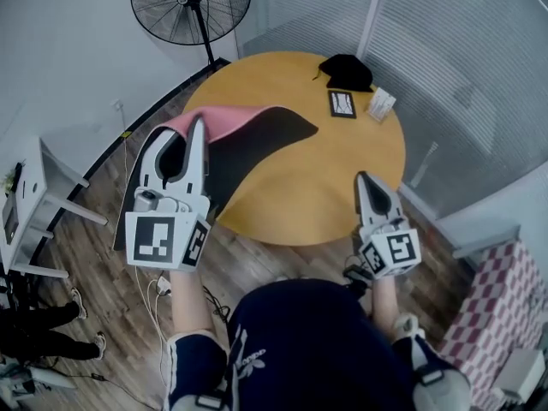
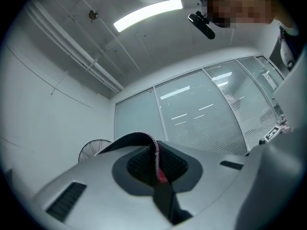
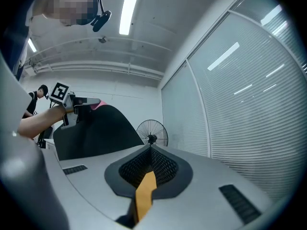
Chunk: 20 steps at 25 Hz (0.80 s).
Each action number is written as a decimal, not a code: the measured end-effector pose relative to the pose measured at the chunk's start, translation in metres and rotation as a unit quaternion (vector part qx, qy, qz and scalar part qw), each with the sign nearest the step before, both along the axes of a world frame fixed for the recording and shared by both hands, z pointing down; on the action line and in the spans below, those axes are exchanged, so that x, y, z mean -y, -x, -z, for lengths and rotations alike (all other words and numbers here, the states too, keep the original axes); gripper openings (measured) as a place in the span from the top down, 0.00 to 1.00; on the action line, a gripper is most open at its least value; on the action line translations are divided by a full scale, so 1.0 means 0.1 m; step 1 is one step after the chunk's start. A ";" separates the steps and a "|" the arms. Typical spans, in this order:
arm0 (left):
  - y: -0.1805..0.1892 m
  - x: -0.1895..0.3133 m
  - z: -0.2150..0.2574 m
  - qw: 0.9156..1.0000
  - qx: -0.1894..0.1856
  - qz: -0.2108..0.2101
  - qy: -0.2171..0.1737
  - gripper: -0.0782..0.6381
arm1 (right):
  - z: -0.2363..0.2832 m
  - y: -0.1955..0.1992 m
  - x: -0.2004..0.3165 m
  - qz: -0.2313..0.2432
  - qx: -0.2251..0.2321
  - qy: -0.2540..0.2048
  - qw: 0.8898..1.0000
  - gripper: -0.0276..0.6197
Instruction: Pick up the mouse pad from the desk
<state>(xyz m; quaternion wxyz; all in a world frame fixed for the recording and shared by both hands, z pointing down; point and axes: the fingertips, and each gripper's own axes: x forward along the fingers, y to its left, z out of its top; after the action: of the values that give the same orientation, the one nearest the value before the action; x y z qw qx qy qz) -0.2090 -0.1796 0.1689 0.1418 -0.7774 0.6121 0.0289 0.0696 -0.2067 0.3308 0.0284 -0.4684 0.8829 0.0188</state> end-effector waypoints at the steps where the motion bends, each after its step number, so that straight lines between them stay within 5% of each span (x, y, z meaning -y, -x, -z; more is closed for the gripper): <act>1: 0.00 -0.07 -0.03 1.000 -0.003 0.002 0.002 0.86 | 0.01 0.00 -0.02 0.000 0.000 0.000 1.000 0.95; 20: 0.09 -0.73 -0.92 0.993 -0.001 0.085 0.076 0.86 | 0.06 0.11 -0.46 0.010 -0.012 0.010 1.000 0.95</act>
<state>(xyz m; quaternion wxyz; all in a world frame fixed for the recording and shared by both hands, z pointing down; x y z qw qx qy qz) -0.2180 -0.1065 0.2608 0.0839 -0.7311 0.6765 -0.0292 0.0588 -0.1608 0.3247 0.0134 -0.4596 0.8879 0.0156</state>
